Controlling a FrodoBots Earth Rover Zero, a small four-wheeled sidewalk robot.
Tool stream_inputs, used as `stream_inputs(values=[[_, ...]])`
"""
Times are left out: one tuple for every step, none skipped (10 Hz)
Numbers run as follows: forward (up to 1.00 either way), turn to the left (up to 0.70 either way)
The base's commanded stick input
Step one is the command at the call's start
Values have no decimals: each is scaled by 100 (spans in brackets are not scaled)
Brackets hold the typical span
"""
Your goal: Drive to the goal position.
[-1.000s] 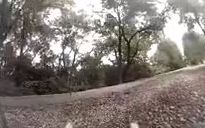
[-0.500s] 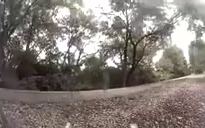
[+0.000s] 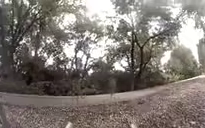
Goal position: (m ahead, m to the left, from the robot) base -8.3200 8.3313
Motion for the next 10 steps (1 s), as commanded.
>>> stream_inputs(values=[[45, 0], [45, 0], [45, 0], [45, 0], [45, 0], [45, 0], [45, 0], [45, 0], [45, 0], [45, 0]])
